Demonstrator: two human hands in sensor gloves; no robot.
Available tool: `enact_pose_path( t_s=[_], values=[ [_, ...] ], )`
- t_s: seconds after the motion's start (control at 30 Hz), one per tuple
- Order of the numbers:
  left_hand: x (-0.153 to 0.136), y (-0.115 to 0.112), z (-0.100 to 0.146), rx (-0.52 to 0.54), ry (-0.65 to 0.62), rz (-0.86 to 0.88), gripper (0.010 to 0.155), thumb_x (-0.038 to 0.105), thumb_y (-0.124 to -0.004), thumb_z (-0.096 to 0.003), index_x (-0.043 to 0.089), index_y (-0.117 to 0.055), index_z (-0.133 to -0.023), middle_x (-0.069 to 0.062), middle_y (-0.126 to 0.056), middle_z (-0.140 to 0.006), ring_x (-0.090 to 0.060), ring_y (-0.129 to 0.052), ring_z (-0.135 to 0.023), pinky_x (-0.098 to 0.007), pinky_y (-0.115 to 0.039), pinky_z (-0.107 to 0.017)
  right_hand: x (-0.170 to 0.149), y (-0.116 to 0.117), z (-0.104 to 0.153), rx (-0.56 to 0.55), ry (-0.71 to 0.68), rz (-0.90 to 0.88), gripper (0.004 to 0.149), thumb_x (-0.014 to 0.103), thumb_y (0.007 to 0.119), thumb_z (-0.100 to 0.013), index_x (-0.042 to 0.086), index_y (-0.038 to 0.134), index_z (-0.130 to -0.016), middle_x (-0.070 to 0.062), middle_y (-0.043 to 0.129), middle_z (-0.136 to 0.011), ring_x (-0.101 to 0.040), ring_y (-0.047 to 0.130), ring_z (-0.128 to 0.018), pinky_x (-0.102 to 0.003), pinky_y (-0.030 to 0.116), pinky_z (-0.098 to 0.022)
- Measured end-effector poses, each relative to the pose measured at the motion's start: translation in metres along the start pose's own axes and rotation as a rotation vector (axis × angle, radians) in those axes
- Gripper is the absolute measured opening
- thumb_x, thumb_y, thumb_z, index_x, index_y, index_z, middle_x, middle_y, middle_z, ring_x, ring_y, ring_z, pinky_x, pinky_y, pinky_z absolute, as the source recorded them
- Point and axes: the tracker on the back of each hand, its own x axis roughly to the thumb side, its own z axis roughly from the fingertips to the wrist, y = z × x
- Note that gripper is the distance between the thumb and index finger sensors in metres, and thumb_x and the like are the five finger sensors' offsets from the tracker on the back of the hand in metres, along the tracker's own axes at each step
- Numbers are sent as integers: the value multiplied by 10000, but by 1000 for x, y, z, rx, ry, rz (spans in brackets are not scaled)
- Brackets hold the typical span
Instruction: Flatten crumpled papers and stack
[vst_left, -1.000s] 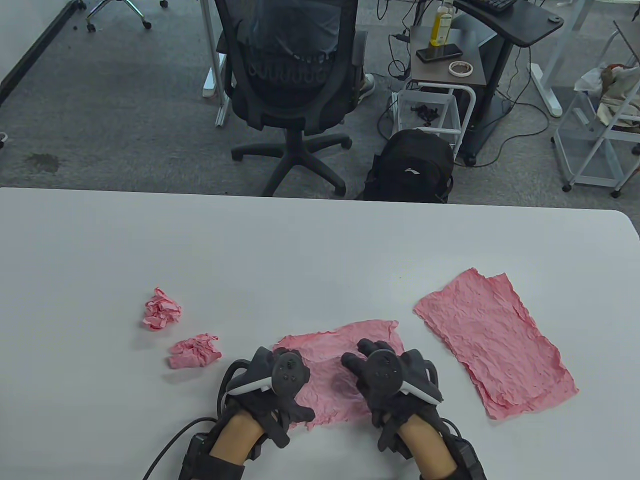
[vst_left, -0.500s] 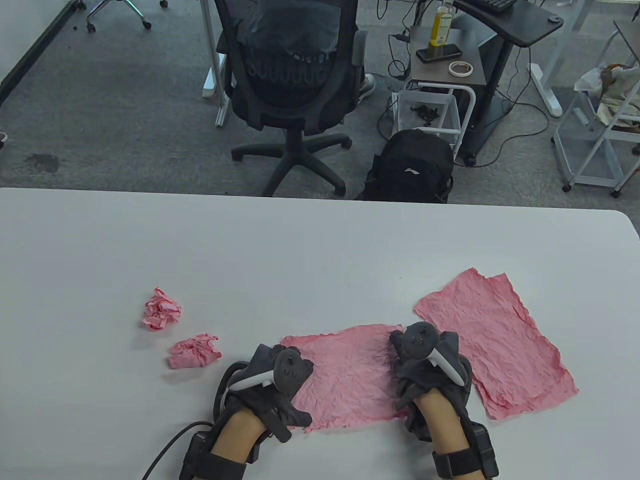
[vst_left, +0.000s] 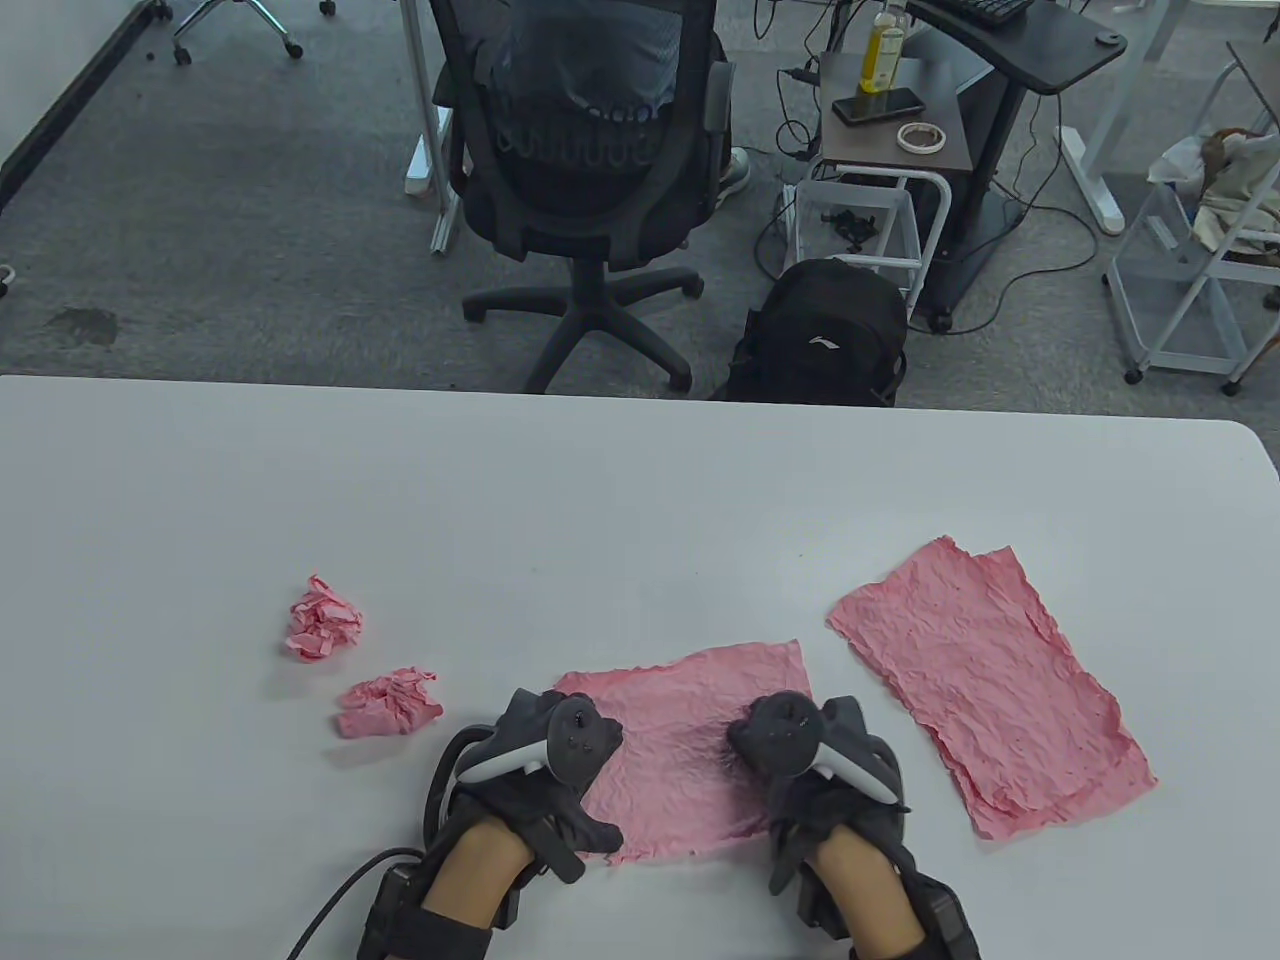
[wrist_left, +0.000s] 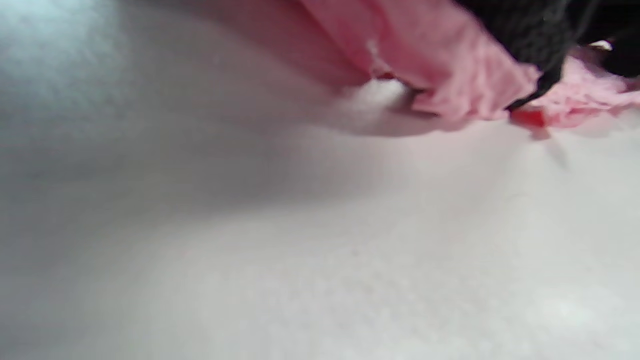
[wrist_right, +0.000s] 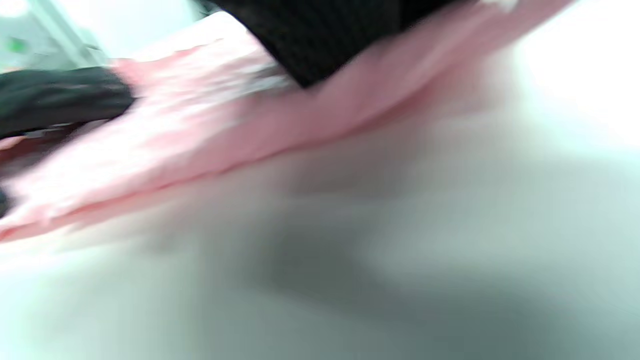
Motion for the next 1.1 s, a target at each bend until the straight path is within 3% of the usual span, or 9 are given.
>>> enact_pose_path(
  t_s=[0.1, 0.33, 0.47, 0.57, 0.63, 0.73, 0.83, 0.93, 1.1],
  values=[
    [0, 0, 0, 1, 0, 0, 1018, 674, -813, -409, 312, -197, -1133, -59, -27, -1137, -363, -36, -1119, -672, -166, -762, -27, -8, 4, 11, 101, -91, 755, 79, 827, -423, 203, 414, -1043, -106, 196, -1127, -381, 265, -1004, -532, 440, -661],
    [-1, 0, 0, 1, -11, 9, 1017, 660, -823, -408, 306, -204, -1133, -95, -26, -1133, -368, -35, -1115, -675, -160, -759, -28, -15, 9, -70, 139, -30, 747, 121, 875, -421, 161, 458, -1039, -171, 290, -1127, -461, 330, -990, -612, 459, -639],
    [-2, 0, 0, -8, -24, 22, 1019, 641, -839, -406, 299, -208, -1130, -66, -24, -1131, -372, -13, -1109, -677, -149, -753, 16, -15, 10, -262, -175, -30, 629, 145, 779, -468, 130, 510, -1036, -205, 349, -1124, -483, 338, -993, -634, 465, -640],
    [-2, 0, 0, -11, -26, 15, 1028, 637, -842, -403, 290, -200, -1127, -64, -27, -1131, -368, -20, -1112, -678, -153, -754, 63, 12, -5, -154, -360, 64, 589, 244, 689, -499, 229, 482, -1050, -175, 351, -1143, -462, 284, -1012, -649, 425, -655],
    [-2, 0, 0, -14, -26, 18, 1034, 628, -851, -398, 289, -201, -1126, -61, -30, -1130, -367, -22, -1111, -679, -153, -753, 77, 25, -17, -41, -332, 170, 592, 267, 655, -503, 273, 428, -1050, -140, 281, -1148, -434, 230, -1022, -646, 389, -671],
    [-2, 1, 0, -20, -17, 12, 1034, 625, -855, -393, 292, -204, -1124, -63, -33, -1130, -366, -28, -1112, -678, -162, -756, 57, 20, -29, 48, -208, 133, 614, 305, 605, -520, 321, 297, -1050, -65, 127, -1135, -354, 119, -1023, -542, 286, -703],
    [-2, 0, -1, -25, -13, 21, 1033, 626, -848, -400, 296, -192, -1127, -52, -22, -1133, -360, -15, -1116, -675, -153, -759, 10, 4, -34, -43, -32, -84, 607, 290, 635, -505, 291, 355, -1044, -23, 166, -1133, -315, 133, -1027, -534, 247, -693],
    [-2, -1, -1, -38, -12, 17, 1030, 633, -837, -411, 304, -172, -1126, -53, 0, -1130, -350, 15, -1114, -669, -138, -760, -20, -5, -32, -108, 84, -102, 607, 310, 623, -508, 263, 351, -1048, -20, 177, -1141, -326, 147, -1030, -591, 244, -687],
    [-2, -1, -1, -43, -11, 22, 1027, 631, -836, -415, 302, -171, -1126, -53, 2, -1128, -351, -1, -1112, -671, -133, -758, 2, -3, -15, -150, -2, 45, 615, 288, 650, -504, 227, 371, -1049, -104, 226, -1142, -387, 131, -1023, -659, 236, -675]
  ],
)
